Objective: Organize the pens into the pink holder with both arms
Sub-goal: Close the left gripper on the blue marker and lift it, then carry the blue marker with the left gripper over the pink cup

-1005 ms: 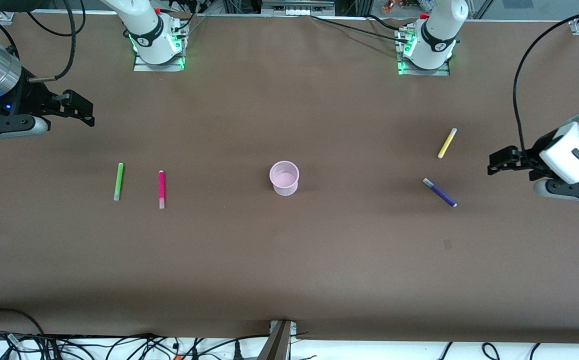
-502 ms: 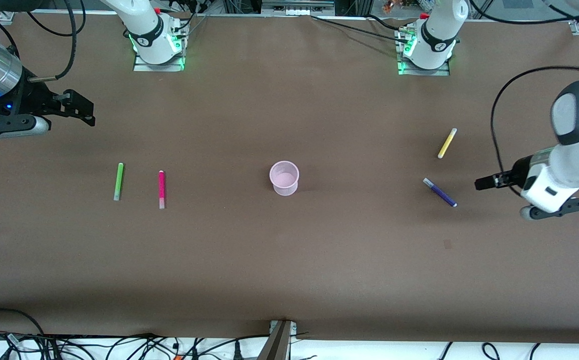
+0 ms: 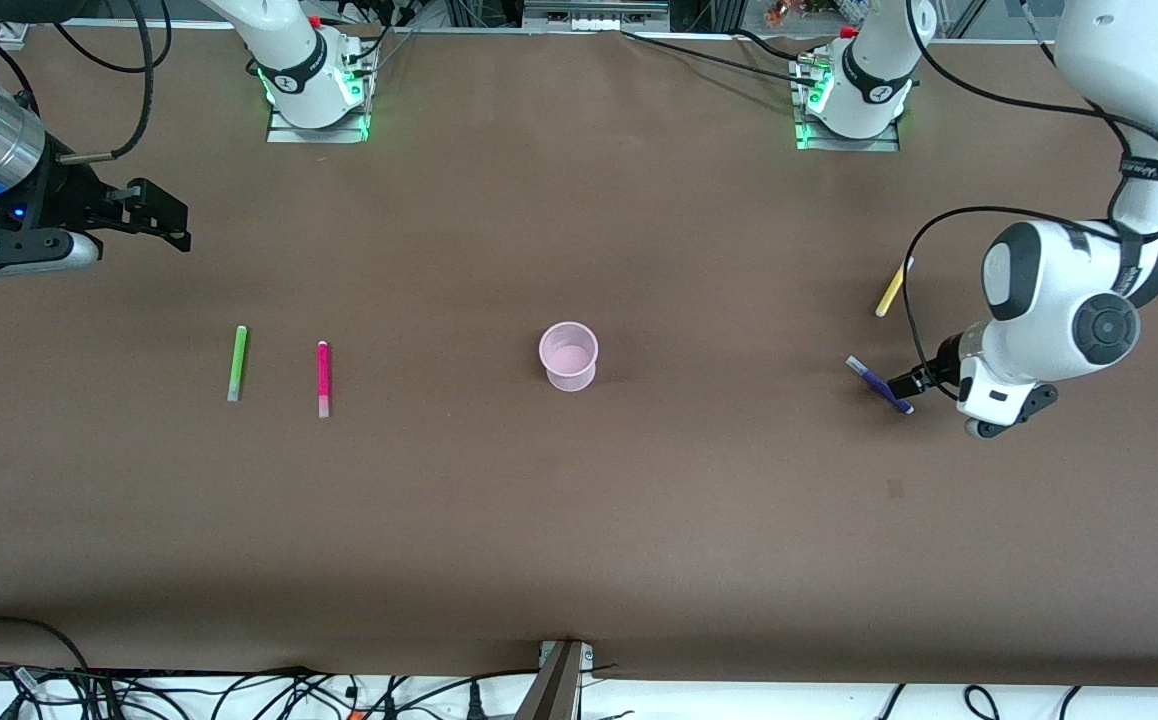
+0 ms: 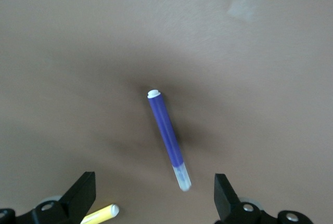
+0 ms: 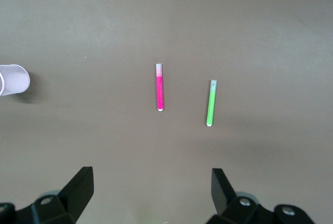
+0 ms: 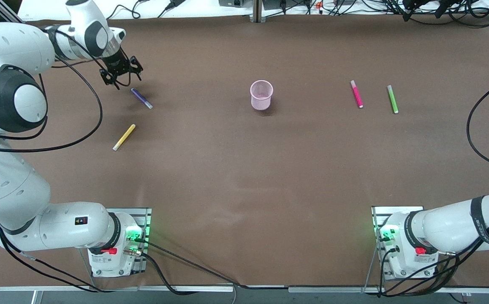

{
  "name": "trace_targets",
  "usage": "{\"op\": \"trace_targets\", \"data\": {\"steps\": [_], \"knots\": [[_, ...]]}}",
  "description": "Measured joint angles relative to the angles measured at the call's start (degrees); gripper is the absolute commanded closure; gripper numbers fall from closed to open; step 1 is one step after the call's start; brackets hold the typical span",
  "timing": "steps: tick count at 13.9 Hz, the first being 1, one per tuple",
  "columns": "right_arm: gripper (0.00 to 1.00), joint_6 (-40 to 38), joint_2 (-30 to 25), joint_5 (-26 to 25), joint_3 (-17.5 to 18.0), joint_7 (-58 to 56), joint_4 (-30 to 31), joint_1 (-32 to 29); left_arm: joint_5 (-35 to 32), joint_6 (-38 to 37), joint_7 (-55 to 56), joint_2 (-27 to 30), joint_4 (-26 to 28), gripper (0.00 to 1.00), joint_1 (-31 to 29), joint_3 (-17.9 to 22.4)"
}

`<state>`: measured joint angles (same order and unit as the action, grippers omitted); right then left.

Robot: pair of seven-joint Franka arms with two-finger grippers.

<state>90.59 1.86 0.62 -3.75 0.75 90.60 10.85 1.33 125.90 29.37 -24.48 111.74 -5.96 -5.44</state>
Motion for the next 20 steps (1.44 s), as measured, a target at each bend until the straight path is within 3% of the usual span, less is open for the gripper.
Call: {"op": "trace_targets", "data": {"steps": [9,10,11,13,15,20], "knots": [[0.00,0.0,0.0,0.0,0.0,0.0,0.0,0.2,0.0,12.4,3.2,-7.0,0.8,0.01,-0.1,0.0],[0.00,0.0,0.0,0.0,0.0,0.0,0.0,0.2,0.0,14.1,3.2,-7.7,1.2,0.10,-0.1,0.0],[0.00,0.0,0.0,0.0,0.0,0.0,0.0,0.2,0.0,15.7,3.2,-8.3,1.6,0.25,-0.1,0.0],[0.00,0.0,0.0,0.0,0.0,0.0,0.0,0.2,0.0,17.1,3.2,-8.9,2.1,0.69,-0.1,0.1],[0.00,0.0,0.0,0.0,0.0,0.0,0.0,0.5,0.0,17.2,3.2,-8.5,2.0,0.99,-0.1,0.0],[0.00,0.0,0.0,0.0,0.0,0.0,0.0,0.7,-0.4,17.0,3.2,-7.6,1.7,1.00,0.1,-0.1]]}}
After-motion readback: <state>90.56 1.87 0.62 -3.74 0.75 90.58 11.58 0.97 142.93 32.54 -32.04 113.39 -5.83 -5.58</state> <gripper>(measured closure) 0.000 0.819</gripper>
